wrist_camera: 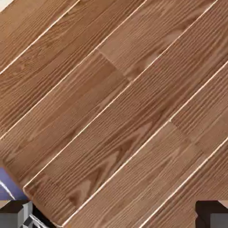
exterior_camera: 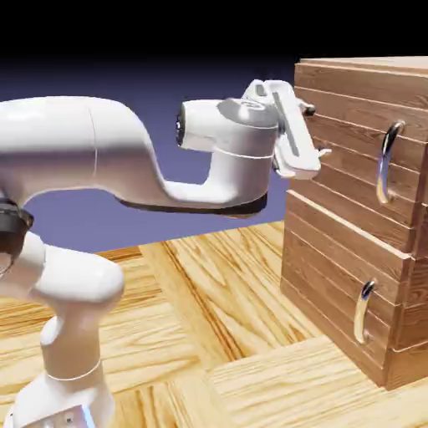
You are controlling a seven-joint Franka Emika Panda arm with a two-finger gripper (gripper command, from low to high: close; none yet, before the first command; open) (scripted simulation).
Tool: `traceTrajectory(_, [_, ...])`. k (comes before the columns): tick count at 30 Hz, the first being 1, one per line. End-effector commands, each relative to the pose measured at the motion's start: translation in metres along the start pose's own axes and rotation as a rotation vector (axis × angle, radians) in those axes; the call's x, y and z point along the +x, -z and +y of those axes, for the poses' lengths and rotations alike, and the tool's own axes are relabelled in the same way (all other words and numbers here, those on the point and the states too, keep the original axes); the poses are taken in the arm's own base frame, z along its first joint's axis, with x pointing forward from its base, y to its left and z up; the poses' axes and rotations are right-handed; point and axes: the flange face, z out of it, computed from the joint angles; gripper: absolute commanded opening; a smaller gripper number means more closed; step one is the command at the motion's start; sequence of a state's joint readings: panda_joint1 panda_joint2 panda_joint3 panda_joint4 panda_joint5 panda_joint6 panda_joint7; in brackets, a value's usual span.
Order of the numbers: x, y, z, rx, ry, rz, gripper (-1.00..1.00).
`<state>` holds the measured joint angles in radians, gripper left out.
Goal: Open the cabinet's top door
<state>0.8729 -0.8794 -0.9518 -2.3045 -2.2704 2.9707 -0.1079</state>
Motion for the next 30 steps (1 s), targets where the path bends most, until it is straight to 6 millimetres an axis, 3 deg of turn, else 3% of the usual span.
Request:
traceTrajectory(1, [-0.004,-0.003,-0.004,-0.008,0.045,-0.002,0.0])
traceTrajectory(14, [-0.059,-0.05,-0.069,-0.081,0.631,-0.042,0.0])
traceTrajectory(16, [-0.06,-0.051,-0.071,-0.082,0.643,-0.043,0.0])
traceTrajectory(21, [-0.061,-0.1,-0.066,-0.082,0.643,-0.043,0.0])
traceTrajectory(22, [-0.061,-0.101,-0.066,-0.082,0.643,-0.043,0.0])
traceTrajectory(23, [-0.061,-0.101,-0.066,-0.082,0.643,-0.043,-1.0])
traceTrajectory(30, [-0.045,-0.067,-0.067,-0.039,0.638,-0.128,-1.0])
